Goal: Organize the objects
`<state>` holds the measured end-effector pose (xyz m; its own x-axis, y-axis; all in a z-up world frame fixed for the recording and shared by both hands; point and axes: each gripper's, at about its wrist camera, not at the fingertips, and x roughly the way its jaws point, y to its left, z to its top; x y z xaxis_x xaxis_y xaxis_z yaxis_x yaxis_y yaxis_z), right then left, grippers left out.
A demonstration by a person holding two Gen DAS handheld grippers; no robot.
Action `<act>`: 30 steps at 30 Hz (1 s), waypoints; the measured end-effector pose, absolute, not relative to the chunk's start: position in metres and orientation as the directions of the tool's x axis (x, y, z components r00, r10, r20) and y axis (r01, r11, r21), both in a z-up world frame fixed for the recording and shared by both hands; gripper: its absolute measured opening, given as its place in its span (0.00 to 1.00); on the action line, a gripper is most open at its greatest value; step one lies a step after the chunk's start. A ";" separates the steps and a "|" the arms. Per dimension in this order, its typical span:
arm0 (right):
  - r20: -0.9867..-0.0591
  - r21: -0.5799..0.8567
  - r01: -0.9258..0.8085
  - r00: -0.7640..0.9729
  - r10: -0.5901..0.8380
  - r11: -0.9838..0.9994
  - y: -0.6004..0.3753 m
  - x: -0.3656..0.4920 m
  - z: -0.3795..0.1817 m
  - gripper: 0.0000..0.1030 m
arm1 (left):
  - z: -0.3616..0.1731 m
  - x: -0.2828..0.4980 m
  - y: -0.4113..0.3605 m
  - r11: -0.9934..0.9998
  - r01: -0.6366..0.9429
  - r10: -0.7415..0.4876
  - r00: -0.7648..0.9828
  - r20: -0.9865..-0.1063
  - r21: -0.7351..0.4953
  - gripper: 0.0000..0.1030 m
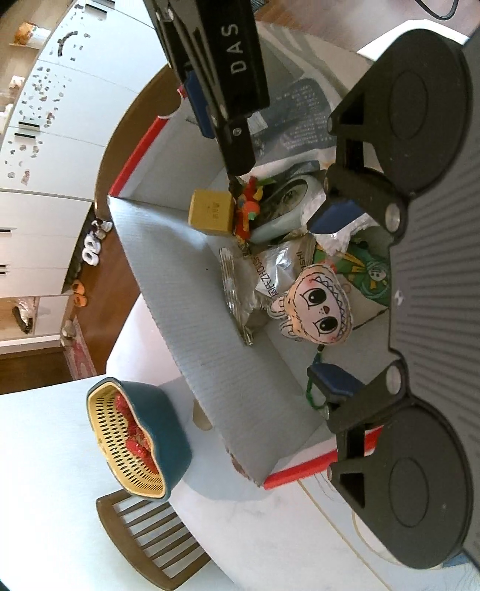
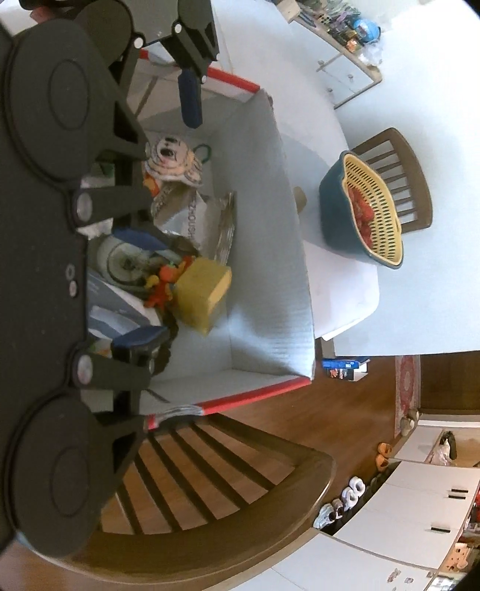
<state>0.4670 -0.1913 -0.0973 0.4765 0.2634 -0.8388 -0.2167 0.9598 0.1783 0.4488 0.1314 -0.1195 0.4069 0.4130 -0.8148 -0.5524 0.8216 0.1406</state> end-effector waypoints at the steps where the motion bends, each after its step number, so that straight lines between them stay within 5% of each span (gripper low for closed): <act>1: -0.835 0.181 -0.213 0.482 0.265 0.960 -0.192 0.463 -0.095 0.46 | -0.118 0.446 0.131 0.823 -0.551 0.413 0.413 -0.811 0.139 0.75; 10: -0.793 0.222 -0.199 0.533 0.296 0.955 -0.193 0.428 -0.075 0.47 | -0.094 0.415 0.122 0.822 -0.558 0.430 0.474 -0.769 0.115 0.75; 14: -0.757 0.230 -0.203 0.578 0.306 0.952 -0.191 0.411 -0.066 0.60 | -0.081 0.399 0.119 0.828 -0.553 0.427 0.514 -0.744 0.093 0.81; 23: -0.717 0.209 -0.220 0.628 0.302 0.953 -0.174 0.374 -0.051 0.71 | -0.061 0.367 0.113 0.834 -0.548 0.427 0.567 -0.704 0.065 0.81; 30: -0.695 0.224 -0.219 0.647 0.314 0.950 -0.162 0.347 -0.044 0.84 | -0.049 0.348 0.108 0.836 -0.545 0.434 0.591 -0.680 0.061 1.00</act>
<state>0.3473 -0.1616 -0.0444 0.6470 0.3136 -0.6950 -0.2191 0.9495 0.2244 0.3477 0.1077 -0.0490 0.5911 0.4344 -0.6796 -0.5447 0.8364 0.0608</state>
